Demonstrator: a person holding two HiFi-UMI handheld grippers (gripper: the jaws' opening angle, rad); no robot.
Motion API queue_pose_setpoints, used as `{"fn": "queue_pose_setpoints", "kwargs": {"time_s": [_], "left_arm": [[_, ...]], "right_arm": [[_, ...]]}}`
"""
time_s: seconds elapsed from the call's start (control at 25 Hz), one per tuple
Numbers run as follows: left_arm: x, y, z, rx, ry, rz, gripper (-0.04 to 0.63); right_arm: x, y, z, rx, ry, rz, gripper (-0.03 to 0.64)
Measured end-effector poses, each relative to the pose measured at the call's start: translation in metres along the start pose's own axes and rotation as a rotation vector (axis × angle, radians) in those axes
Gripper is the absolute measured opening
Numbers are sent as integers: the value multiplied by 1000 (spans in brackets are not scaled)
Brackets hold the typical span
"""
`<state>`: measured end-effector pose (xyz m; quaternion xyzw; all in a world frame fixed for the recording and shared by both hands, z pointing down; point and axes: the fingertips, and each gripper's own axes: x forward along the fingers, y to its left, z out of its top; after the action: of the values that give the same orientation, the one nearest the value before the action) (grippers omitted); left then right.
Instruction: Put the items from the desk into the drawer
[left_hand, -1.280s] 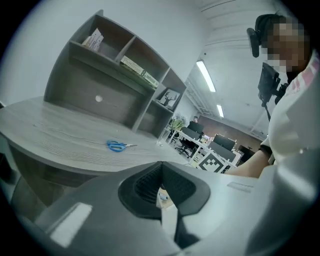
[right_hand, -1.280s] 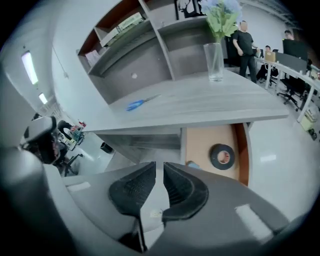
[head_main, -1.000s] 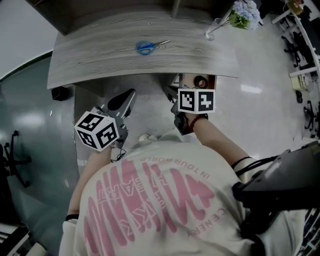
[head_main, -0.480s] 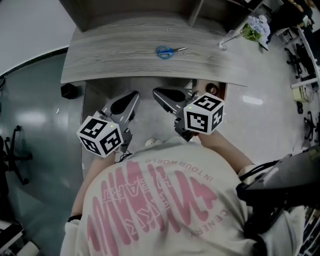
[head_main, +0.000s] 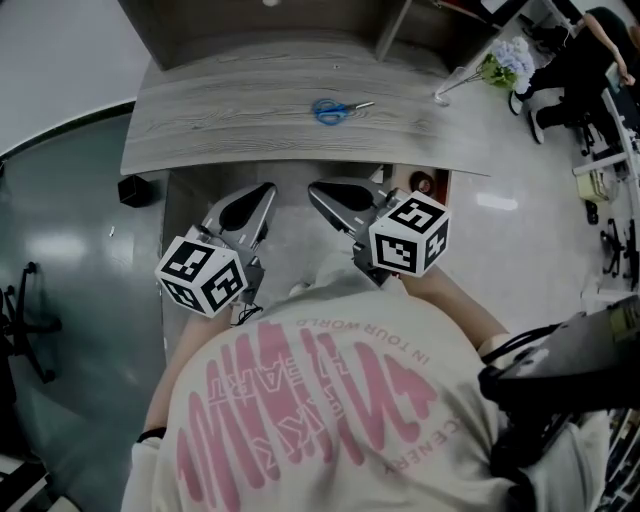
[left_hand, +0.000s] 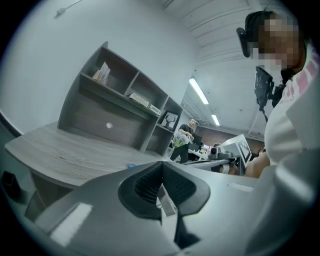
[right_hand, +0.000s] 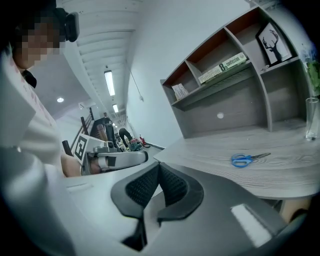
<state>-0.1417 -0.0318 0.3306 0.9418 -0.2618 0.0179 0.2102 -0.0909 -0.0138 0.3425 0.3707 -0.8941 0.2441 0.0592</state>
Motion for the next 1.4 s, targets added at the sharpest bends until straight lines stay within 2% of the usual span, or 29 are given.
{"fn": "queue_pose_setpoints", "kwargs": {"time_s": [0.12,0.36,0.56,0.88,1.08,1.4], "left_arm": [[3,5,3,-31,-20,-8,20],[11,17,6,-34,-11,-3,20],[8,40,3,-39,31,37,20],[25,85,4,-73,60,103,20],[37,104,2,-123,78,125,20],[51,139,3,-141,132,168,20]], "right_arm": [[-3,-4,-2,-10,22,-19,6],[-6,-38,5,-18,40,-79,5],[5,-83,18,-102,101,-136,6],[34,-153,42,-111,136,-198,6],[60,-178,38,-139,219,-176,6],[88,-228,24,-200,392,-192,6]]}}
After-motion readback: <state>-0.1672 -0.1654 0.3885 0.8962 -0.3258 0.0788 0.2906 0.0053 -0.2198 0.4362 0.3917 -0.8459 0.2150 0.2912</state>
